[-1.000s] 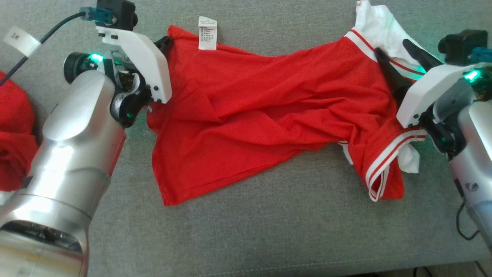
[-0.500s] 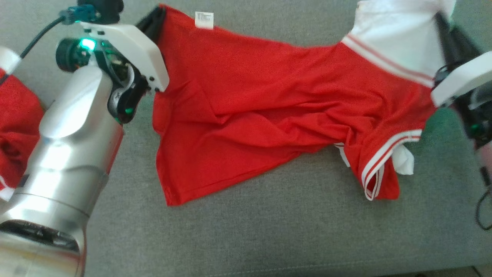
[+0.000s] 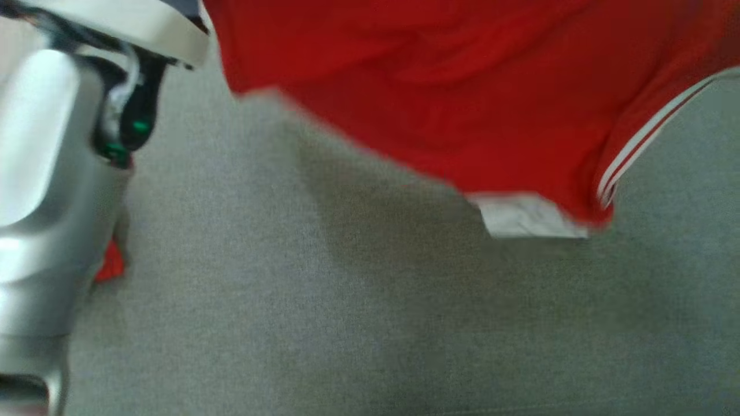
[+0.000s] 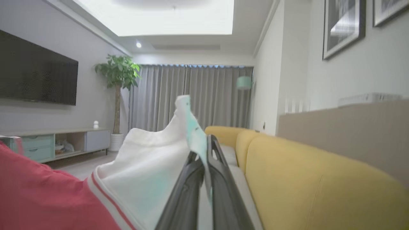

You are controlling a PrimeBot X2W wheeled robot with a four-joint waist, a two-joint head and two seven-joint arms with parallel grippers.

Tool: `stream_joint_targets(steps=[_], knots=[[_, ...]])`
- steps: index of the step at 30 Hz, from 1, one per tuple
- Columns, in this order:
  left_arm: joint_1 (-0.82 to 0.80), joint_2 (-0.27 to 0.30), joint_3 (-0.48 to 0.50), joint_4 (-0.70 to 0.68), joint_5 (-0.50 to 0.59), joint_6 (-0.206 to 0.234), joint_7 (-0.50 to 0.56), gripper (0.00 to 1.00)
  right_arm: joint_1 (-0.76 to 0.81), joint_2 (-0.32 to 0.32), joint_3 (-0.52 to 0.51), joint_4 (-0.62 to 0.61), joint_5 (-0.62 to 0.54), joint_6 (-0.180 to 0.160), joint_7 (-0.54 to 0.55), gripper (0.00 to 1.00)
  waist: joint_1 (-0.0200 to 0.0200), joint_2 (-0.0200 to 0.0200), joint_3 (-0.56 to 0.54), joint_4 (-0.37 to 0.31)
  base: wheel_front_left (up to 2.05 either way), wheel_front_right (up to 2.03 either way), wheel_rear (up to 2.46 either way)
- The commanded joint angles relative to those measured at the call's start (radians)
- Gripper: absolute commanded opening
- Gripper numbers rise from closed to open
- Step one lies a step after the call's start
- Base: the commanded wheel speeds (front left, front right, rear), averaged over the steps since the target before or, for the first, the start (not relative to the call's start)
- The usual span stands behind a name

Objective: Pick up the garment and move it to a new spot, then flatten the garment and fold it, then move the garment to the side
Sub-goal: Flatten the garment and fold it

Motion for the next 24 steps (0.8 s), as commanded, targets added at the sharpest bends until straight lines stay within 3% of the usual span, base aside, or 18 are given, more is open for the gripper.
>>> stream_joint_targets(steps=[1, 6, 12, 18, 24], knots=[[-0.029, 0.052, 0.053, -0.065, 0.01, 0.018, -0.003, 0.0, 0.001, -0.01, -0.018, -0.062, -0.011, -0.001, 0.018, 0.0, 0.0002, 0.0, -0.033, -0.003, 0.0, 0.0, 0.0], [-0.03, 0.114, 0.108, -0.291, 0.044, 0.107, 0.039, 0.0, 0.001, 0.012, -0.133, -0.246, -0.049, -0.001, 0.128, 0.0, 0.0002, 0.0, -0.062, -0.008, 0.0, 0.0, 0.0], [-0.044, 0.152, 0.14, -0.393, 0.042, 0.149, 0.104, 0.0, -0.033, 0.03, -0.182, -0.306, -0.042, -0.001, 0.222, 0.0, 0.0002, 0.0, -0.058, -0.017, 0.0, 0.0, 0.0], [-0.037, 0.118, 0.119, -0.329, -0.003, 0.141, 0.133, 0.0, -0.109, 0.032, -0.148, -0.183, 0.001, -0.001, 0.244, 0.0, 0.0002, 0.0, -0.018, -0.021, 0.0, 0.0, 0.0], [-0.072, 0.022, 0.108, -0.092, -0.046, 0.113, 0.056, 0.0, -0.287, 0.032, -0.042, 0.086, 0.044, -0.001, 0.213, 0.0, 0.0002, 0.0, 0.014, -0.013, 0.0, 0.0, 0.0]])
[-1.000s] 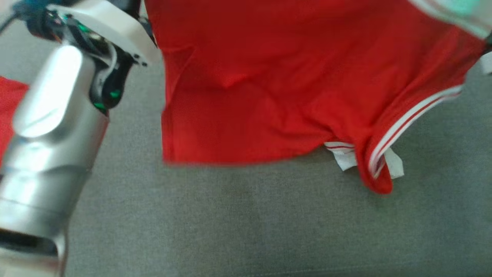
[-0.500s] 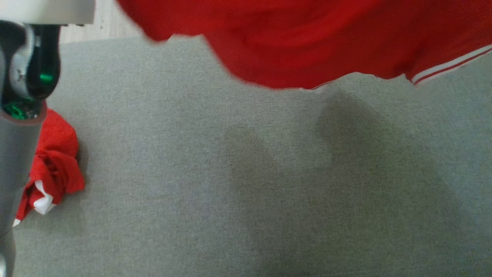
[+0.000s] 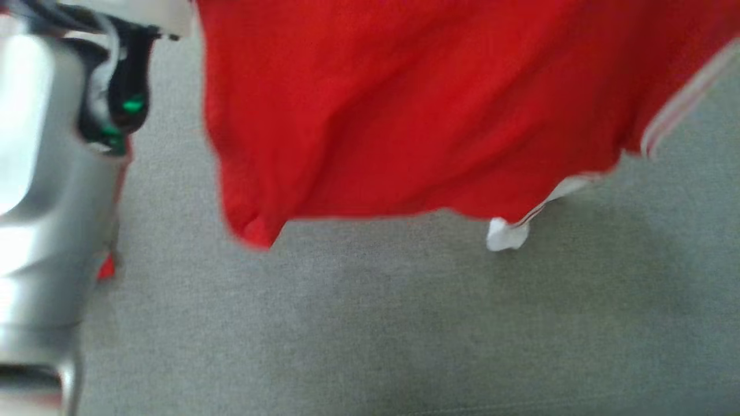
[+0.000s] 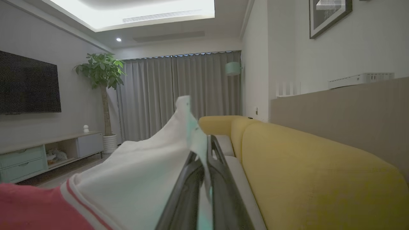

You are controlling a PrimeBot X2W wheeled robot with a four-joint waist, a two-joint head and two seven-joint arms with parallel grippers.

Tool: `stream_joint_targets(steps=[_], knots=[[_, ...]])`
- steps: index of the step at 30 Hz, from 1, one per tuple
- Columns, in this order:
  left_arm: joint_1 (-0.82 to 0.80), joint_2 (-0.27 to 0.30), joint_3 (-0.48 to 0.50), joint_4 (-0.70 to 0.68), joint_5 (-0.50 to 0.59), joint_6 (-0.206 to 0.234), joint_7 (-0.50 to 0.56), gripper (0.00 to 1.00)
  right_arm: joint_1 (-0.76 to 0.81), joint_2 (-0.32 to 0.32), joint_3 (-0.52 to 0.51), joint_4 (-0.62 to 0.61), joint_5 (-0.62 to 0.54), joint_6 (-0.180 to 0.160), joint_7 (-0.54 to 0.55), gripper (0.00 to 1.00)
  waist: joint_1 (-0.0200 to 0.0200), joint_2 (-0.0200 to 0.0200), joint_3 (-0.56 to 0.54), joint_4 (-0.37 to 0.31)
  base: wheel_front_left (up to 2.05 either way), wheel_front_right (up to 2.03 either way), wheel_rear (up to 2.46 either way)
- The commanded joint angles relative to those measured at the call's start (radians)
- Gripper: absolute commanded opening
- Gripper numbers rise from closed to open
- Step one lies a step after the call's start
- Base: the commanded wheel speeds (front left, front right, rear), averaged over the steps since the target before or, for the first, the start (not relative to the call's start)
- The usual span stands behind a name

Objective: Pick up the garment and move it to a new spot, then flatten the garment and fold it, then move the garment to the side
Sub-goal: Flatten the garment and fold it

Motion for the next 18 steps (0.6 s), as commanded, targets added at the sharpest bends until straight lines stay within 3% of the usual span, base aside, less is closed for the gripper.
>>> stream_joint_targets(steps=[1, 10, 18], knots=[[-0.088, 0.003, 0.05, 0.076, -0.009, -0.011, -0.053, 0.0, -0.105, -0.004, 0.041, 0.053, 0.019, -0.001, -0.025, 0.0, -0.0001, 0.0, 0.009, 0.006, 0.0, 0.0, 0.0], [-0.263, -0.118, 0.089, 0.542, -0.017, -0.078, -0.322, 0.0, -0.421, 0.072, 0.21, 0.435, 0.102, -0.001, -0.165, 0.0, -0.0001, 0.0, 0.041, -0.011, 0.0, 0.0, 0.0], [-0.203, -0.195, 0.131, 0.86, -0.085, -0.103, -0.381, 0.0, -0.336, 0.187, 0.397, 0.65, 0.203, -0.001, -0.198, 0.0, -0.0001, 0.0, 0.07, -0.041, 0.0, 0.0, 0.0]])
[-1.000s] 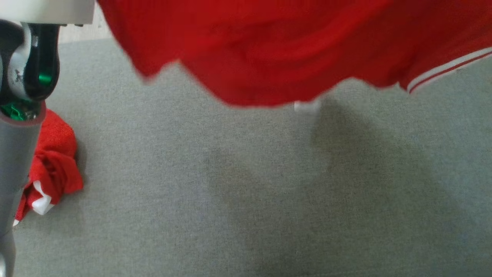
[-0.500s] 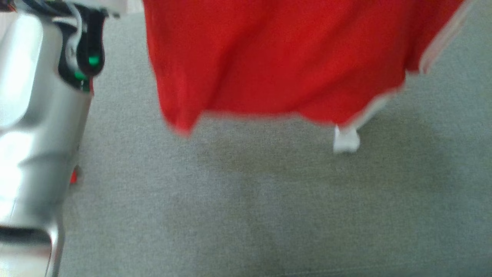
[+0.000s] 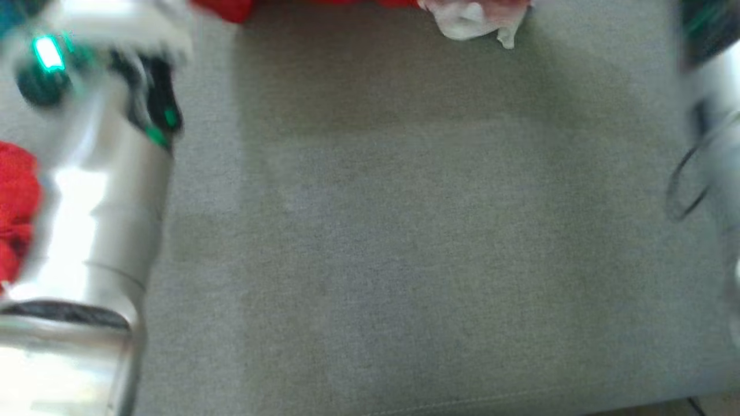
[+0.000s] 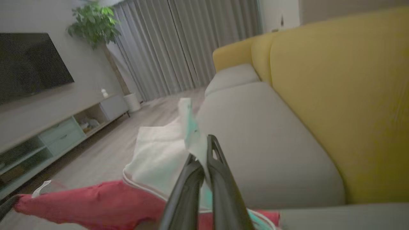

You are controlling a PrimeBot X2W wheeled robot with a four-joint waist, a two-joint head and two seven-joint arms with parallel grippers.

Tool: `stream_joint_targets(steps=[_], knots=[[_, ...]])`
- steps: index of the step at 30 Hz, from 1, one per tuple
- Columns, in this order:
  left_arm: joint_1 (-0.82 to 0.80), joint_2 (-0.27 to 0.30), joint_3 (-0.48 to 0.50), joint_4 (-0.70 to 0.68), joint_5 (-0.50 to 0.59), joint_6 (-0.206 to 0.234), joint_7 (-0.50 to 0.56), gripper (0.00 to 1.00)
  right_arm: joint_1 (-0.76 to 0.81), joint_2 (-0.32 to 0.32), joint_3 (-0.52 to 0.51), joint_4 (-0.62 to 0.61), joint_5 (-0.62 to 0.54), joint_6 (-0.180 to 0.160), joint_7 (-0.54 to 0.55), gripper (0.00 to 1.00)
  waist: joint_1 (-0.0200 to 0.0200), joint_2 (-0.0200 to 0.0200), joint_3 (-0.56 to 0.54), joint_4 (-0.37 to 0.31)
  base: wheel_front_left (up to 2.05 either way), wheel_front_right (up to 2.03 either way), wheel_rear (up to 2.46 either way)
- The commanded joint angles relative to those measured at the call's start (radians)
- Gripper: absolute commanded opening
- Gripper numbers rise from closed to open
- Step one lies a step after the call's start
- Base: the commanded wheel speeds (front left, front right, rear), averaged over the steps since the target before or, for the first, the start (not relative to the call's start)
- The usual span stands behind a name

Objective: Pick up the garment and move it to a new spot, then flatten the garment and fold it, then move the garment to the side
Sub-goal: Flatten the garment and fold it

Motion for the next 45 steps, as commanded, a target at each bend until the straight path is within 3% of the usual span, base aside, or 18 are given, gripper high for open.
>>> stream_joint_targets(steps=[1, 7, 12, 21, 24, 29, 33, 37, 39, 45], knots=[[0.001, 0.023, 0.028, 0.01, -0.013, -0.007, -0.016, 0.0, 0.036, 0.026, 0.03, -0.005, 0.023, -0.001, -0.005, 0.0, -0.0001, 0.0, 0.014, -0.009, 0.0, 0.0, 0.0], [0.105, -0.045, 0.04, 0.186, -0.048, -0.059, -0.039, 0.0, 0.251, 0.067, 0.175, 0.047, 0.192, -0.001, -0.066, 0.0, -0.0001, 0.0, 0.049, -0.004, 0.0, 0.0, 0.0], [0.187, -0.052, 0.068, 0.131, -0.026, -0.078, -0.047, 0.0, 0.403, 0.02, 0.219, -0.039, 0.304, -0.001, -0.17, 0.0, -0.0001, 0.0, 0.043, 0.0, 0.0, 0.0, 0.0], [0.592, -0.007, 0.21, -0.423, 0.156, -0.017, -0.047, 0.0, 0.657, -0.189, 0.236, -0.366, 0.344, -0.001, -0.282, 0.0, -0.0001, 0.0, -0.041, -0.01, 0.0, 0.0, 0.0], [0.769, 0.002, 0.204, -0.639, 0.182, 0.031, -0.03, 0.0, 0.77, -0.256, 0.193, -0.456, 0.342, -0.001, -0.255, 0.0, -0.0001, 0.0, -0.072, -0.003, 0.0, 0.0, 0.0], [1.031, 0.04, 0.192, -1.038, 0.212, 0.143, 0.115, 0.0, 0.988, -0.311, 0.058, -0.592, 0.32, -0.001, -0.131, 0.0, -0.0001, 0.0, -0.097, 0.014, 0.0, 0.0, 0.0], [1.177, 0.066, 0.187, -1.279, 0.232, 0.216, 0.223, 0.0, 1.182, -0.286, -0.107, -0.717, 0.271, -0.001, 0.005, 0.0, -0.0001, 0.0, -0.099, 0.023, 0.0, 0.0, 0.0], [1.265, 0.089, 0.188, -1.419, 0.237, 0.256, 0.3, 0.0, 1.357, -0.185, -0.289, -0.879, 0.181, -0.001, 0.183, 0.0, -0.0001, 0.0, -0.096, 0.019, 0.0, 0.0, 0.0], [1.278, 0.092, 0.188, -1.441, 0.236, 0.262, 0.314, 0.0, 1.39, -0.148, -0.329, -0.925, 0.155, -0.001, 0.231, 0.0, -0.0001, 0.0, -0.095, 0.018, 0.0, 0.0, 0.0], [1.309, 0.108, 0.172, -1.447, 0.215, 0.276, 0.403, 0.0, 1.443, 0.061, -0.467, -1.131, -0.005, -0.001, 0.478, 0.0, -0.0001, 0.0, -0.079, 0.009, 0.0, 0.0, 0.0]])
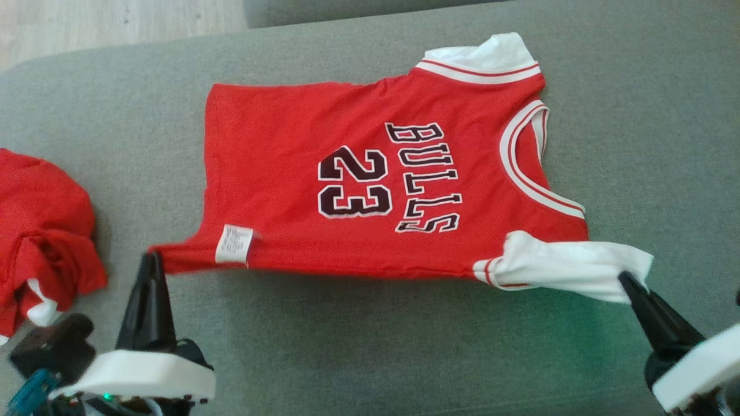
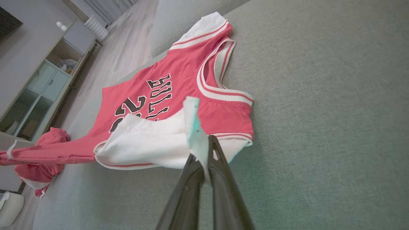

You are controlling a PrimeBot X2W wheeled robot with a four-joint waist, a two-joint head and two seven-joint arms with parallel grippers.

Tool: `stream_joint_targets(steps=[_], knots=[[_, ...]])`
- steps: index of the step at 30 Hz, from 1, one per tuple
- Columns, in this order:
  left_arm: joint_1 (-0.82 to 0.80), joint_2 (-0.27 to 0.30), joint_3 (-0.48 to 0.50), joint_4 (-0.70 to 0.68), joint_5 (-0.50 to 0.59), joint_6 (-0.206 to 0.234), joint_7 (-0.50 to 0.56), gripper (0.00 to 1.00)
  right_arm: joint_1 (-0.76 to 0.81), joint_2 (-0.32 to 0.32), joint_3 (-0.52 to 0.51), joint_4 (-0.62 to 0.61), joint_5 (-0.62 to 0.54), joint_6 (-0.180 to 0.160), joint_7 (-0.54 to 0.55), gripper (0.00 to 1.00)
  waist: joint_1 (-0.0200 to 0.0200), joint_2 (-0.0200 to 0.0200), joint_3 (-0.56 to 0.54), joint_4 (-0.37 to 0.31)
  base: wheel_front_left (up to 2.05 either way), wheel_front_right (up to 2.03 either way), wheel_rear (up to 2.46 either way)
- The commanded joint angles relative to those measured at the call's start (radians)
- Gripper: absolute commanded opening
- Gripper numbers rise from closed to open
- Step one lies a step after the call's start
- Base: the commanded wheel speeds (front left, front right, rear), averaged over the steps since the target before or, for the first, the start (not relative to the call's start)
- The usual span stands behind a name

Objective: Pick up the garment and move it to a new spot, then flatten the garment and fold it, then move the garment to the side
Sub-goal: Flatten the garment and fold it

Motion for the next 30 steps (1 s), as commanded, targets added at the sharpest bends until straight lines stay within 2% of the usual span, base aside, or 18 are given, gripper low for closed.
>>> stream_joint_targets(steps=[1, 5, 9, 19, 21, 22, 23, 24, 25, 28, 30], knots=[[-0.028, 0.017, 0.031, -0.009, -0.011, 0.002, 0.02, 0.0, -0.046, 0.001, -0.002, -0.053, -0.032, -0.001, 0.036, 0.0, 0.0001, 0.0, 0.009, -0.003, 0.0, 0.0, 0.0], [-0.073, 0.019, 0.022, 0.087, -0.066, -0.027, 0.07, 0.0, -0.132, 0.043, -0.006, -0.021, -0.074, -0.001, 0.097, 0.0, 0.0001, 0.0, 0.038, -0.001, 0.0, 0.0, 0.0], [-0.162, 0.022, 0.019, 0.214, -0.117, -0.066, 0.112, 0.0, -0.256, 0.018, 0.018, 0.095, -0.074, -0.001, 0.076, 0.0, 0.0001, 0.0, 0.069, 0.012, 0.0, 0.0, 0.0], [-0.404, 0.025, -0.015, 0.47, -0.136, -0.169, 0.107, 0.0, -0.523, -0.11, 0.162, 0.402, -0.005, -0.001, -0.105, 0.0, 0.0001, 0.0, 0.115, 0.039, 0.0, 0.0, 0.0], [-0.448, 0.016, -0.024, 0.548, -0.142, -0.203, 0.084, 0.0, -0.568, -0.128, 0.214, 0.474, 0.023, -0.001, -0.172, 0.0, 0.0001, 0.0, 0.124, 0.04, 0.0, 0.0, 0.0], [-0.457, 0.011, -0.029, 0.572, -0.144, -0.213, 0.075, 0.0, -0.577, -0.132, 0.227, 0.497, 0.033, -0.001, -0.196, 0.4, 0.0001, 0.0, 0.126, 0.04, 0.0, 0.0, 0.0], [-0.463, 0.005, -0.034, 0.595, -0.144, -0.224, 0.062, 0.05, -0.583, -0.134, 0.242, 0.518, 0.044, -0.001, -0.218, 1.0, 0.0001, 0.0, 0.127, 0.04, 0.0, 0.0, 0.0], [-0.467, 0.002, -0.039, 0.616, -0.142, -0.235, 0.048, 0.44, -0.586, -0.137, 0.259, 0.534, 0.054, -0.001, -0.24, 1.0, 0.0001, 0.0, 0.128, 0.039, 0.0, 0.0, 0.0], [-0.468, -0.002, -0.043, 0.637, -0.139, -0.244, 0.032, 1.0, -0.588, -0.142, 0.273, 0.546, 0.058, -0.001, -0.266, 1.0, 0.0001, 0.0, 0.129, 0.038, 0.0, 0.0, 0.0], [-0.465, -0.016, -0.048, 0.684, -0.128, -0.261, -0.032, 1.0, -0.582, -0.151, 0.309, 0.568, 0.06, -0.001, -0.357, 1.0, 0.0001, 0.0, 0.127, 0.033, 0.0, 0.0, 0.0], [-0.46, -0.025, -0.043, 0.698, -0.105, -0.253, -0.102, 1.0, -0.571, -0.156, 0.317, 0.568, 0.038, -0.001, -0.438, 1.0, 0.0001, 0.0, 0.122, 0.031, 0.0, 0.0, 0.0]])
